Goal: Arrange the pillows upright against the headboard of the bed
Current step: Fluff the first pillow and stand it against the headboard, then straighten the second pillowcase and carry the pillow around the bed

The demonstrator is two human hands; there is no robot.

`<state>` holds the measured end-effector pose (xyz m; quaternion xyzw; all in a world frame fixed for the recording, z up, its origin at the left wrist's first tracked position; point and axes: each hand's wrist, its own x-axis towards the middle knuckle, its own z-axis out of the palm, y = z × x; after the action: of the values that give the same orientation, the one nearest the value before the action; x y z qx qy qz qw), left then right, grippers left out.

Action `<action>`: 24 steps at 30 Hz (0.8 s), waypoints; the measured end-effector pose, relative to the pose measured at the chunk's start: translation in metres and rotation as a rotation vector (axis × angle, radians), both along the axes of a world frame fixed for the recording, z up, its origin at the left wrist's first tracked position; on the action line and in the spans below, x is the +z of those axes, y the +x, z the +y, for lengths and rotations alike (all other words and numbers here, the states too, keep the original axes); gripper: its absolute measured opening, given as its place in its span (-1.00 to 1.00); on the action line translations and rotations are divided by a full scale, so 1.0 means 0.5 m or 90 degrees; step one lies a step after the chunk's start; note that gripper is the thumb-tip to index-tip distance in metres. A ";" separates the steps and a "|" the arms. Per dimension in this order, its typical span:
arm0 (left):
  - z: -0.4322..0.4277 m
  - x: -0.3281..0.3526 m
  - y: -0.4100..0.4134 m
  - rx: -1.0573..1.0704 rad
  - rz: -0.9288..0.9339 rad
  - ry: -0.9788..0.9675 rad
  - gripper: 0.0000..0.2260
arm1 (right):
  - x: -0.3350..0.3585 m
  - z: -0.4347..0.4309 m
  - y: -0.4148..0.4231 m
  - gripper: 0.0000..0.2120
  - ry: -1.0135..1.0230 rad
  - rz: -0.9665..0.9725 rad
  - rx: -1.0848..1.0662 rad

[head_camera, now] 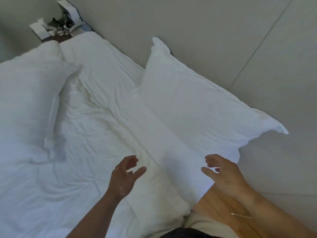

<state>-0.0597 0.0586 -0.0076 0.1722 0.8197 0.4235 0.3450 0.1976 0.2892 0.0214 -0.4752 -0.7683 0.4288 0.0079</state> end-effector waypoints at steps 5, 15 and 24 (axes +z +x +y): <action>-0.146 0.009 0.115 0.159 -0.073 0.040 -0.60 | -0.002 -0.083 -0.020 -0.78 -0.120 0.053 -0.001; -0.241 0.014 0.164 0.409 -0.087 0.009 -0.64 | -0.037 -0.117 -0.204 -0.81 -0.182 0.015 0.255; -0.305 -0.004 0.005 0.620 -0.083 0.009 -0.55 | -0.074 -0.183 -0.549 -0.75 -0.216 -0.021 0.398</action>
<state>-0.0570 -0.0937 -0.0096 -0.2556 0.7790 0.5508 0.1561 -0.0770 0.1979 -0.0156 -0.2182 -0.7945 0.5242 -0.2154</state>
